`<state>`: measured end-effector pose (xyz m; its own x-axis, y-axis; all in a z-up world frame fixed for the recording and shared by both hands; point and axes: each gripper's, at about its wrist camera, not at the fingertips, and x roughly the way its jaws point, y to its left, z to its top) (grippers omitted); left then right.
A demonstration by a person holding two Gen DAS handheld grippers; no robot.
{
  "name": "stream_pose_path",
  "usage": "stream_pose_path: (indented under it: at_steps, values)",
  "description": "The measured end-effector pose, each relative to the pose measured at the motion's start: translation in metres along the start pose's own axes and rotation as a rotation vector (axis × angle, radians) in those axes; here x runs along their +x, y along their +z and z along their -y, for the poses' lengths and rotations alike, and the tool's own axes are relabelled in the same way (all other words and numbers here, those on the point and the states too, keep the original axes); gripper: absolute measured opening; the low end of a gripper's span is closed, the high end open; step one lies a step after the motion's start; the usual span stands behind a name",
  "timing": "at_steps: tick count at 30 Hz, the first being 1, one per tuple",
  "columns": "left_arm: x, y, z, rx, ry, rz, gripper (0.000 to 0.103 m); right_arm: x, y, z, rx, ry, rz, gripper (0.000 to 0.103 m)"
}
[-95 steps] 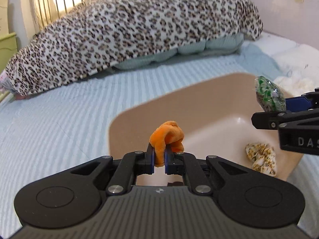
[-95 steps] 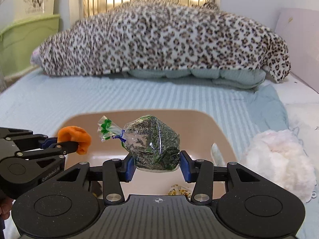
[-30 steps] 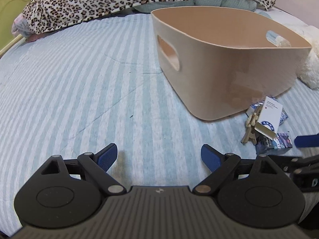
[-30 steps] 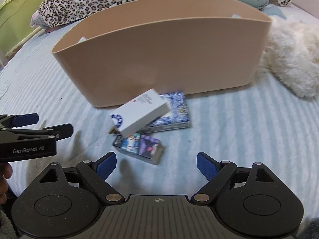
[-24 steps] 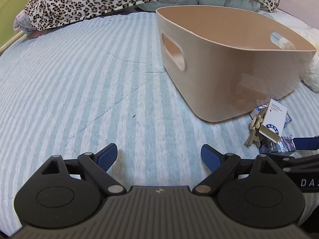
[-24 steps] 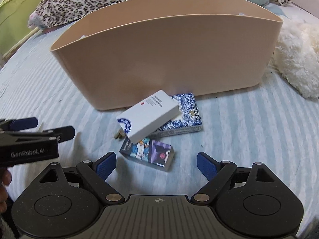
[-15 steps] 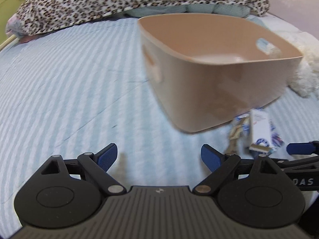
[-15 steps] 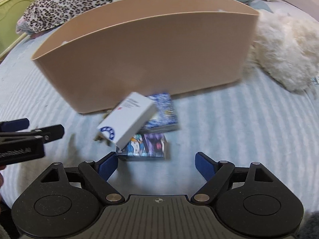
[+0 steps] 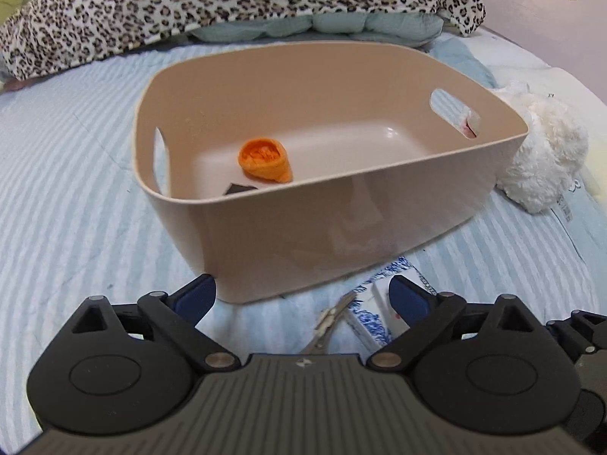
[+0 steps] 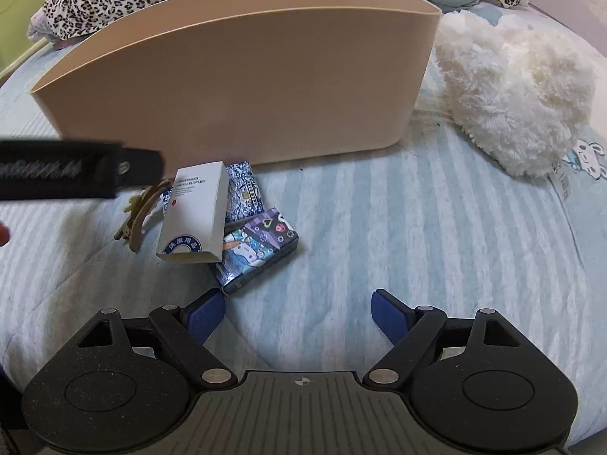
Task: Organize objects
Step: 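Move both open tools back to the remaining items beside the basket, then grasp the white hotel-supplies box with the left tool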
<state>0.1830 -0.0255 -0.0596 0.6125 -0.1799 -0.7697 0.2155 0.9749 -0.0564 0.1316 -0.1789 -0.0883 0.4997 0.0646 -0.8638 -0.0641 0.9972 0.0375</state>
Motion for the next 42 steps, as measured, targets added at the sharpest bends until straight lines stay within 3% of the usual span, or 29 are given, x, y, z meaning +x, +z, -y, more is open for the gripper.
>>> stream_pose_path:
  at_steps: [5,10,17,20,23,29,30,35,36,42]
  values:
    - [-0.008,-0.008,0.002,-0.013,-0.002,-0.007,0.097,-0.003,0.001,0.003,-0.004,0.030,0.009,0.086]
    - [-0.016,-0.006,0.009,-0.058,-0.080,-0.007,0.097,-0.007,0.004,0.004,0.000,0.058,0.023,0.086]
    - [0.008,-0.003,0.046,0.064,-0.039,-0.040,0.094,-0.015,0.002,0.000,0.028,0.052,0.028,0.086]
    - [0.021,-0.008,0.045,0.073,-0.005,-0.092,0.085,-0.017,0.001,0.010,0.041,0.045,0.028,0.086]
    - [0.018,-0.010,0.033,0.041,-0.015,-0.094,0.079,-0.010,0.004,0.014,0.052,0.052,0.027,0.086]
    - [0.016,-0.010,0.019,0.009,-0.096,-0.107,0.048,-0.005,0.005,0.010,0.032,0.076,0.035,0.086]
    - [0.016,-0.010,0.020,0.016,-0.105,-0.106,0.039,-0.004,0.005,0.010,0.033,0.080,0.034,0.086]
    - [0.012,-0.010,0.019,0.046,-0.118,-0.097,0.032,-0.001,0.005,0.010,0.051,0.118,0.032,0.086]
    - [0.011,-0.010,0.019,0.047,-0.125,-0.098,0.018,-0.001,0.005,0.009,0.048,0.121,0.033,0.086]
    - [0.001,-0.008,0.007,0.038,-0.153,-0.088,0.018,-0.001,0.007,0.002,0.028,0.141,0.047,0.086]
